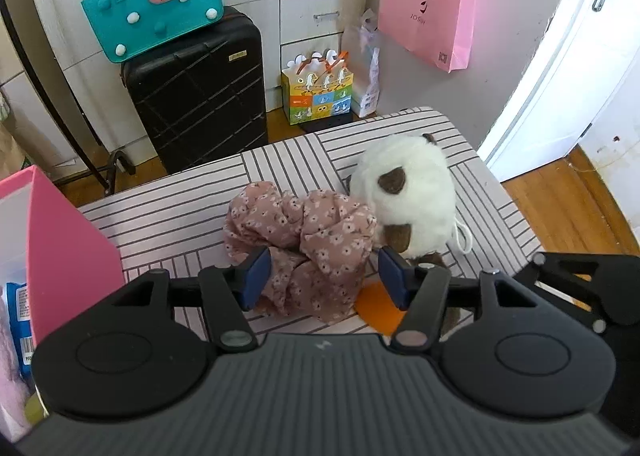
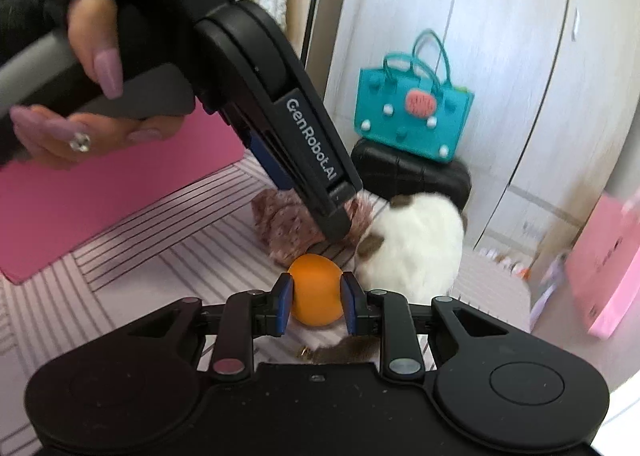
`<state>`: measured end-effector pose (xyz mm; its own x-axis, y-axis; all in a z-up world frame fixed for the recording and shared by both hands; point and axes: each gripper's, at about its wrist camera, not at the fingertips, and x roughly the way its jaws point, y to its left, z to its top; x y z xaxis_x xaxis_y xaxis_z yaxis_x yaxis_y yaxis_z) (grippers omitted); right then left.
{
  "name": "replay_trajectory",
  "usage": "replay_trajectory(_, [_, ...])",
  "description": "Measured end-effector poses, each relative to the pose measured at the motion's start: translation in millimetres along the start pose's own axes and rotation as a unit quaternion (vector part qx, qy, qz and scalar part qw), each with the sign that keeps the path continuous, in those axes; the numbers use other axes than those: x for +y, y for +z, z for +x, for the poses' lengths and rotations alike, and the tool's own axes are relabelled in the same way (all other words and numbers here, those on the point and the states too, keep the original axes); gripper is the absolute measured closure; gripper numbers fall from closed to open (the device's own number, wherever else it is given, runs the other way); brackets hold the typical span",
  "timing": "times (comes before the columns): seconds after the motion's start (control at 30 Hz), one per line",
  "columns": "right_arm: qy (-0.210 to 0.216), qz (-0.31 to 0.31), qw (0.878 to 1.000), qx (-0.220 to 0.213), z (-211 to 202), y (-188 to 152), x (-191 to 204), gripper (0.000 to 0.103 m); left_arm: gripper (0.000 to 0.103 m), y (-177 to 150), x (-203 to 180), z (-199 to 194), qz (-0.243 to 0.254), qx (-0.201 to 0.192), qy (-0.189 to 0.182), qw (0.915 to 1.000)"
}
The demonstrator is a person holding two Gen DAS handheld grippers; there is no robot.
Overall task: Organize soft objects
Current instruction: 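Close the left tool on the floral scrunchie while the right tool grasps the orange ball, then lift the scrunchie and orange ball with both tools and carry them over the box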
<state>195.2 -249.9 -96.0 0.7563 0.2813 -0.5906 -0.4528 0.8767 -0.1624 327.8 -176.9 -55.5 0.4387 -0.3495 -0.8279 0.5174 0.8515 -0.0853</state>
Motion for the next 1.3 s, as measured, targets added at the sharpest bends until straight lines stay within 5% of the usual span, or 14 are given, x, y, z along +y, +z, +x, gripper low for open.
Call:
replay_trajectory(0.13, [0.013,0.030,0.999,0.010,-0.4,-1.8,-8.3,0.064,0.047,1.4,-0.5,12.1,-0.006,0.009,0.017,0.9998])
replay_trajectory(0.2, [0.014,0.028,0.999,0.007,2.5,-1.4,-8.6,0.055,0.058,1.0,2.9,17.4,-0.015,0.018,0.027,0.9994])
replay_trajectory(0.27, [0.013,0.025,1.000,0.005,7.7,-1.1,-8.5,0.046,0.085,1.4,9.1,21.9,-0.020,0.027,0.027,0.9991])
replay_trajectory(0.37, [0.021,0.022,0.999,0.015,16.6,-1.1,-6.5,0.046,0.094,1.9,18.1,22.1,-0.036,0.034,0.025,0.9985])
replay_trajectory(0.47, [0.028,0.028,0.999,0.014,20.4,-1.5,-4.3,0.062,0.096,1.1,21.2,16.8,-0.037,0.032,0.031,0.9983])
replay_trajectory(1.3, [0.084,0.146,0.985,0.038,-55.7,8.9,16.4,0.062,0.097,-71.3,-8.1,-112.4,0.010,-0.007,-0.020,0.9997])
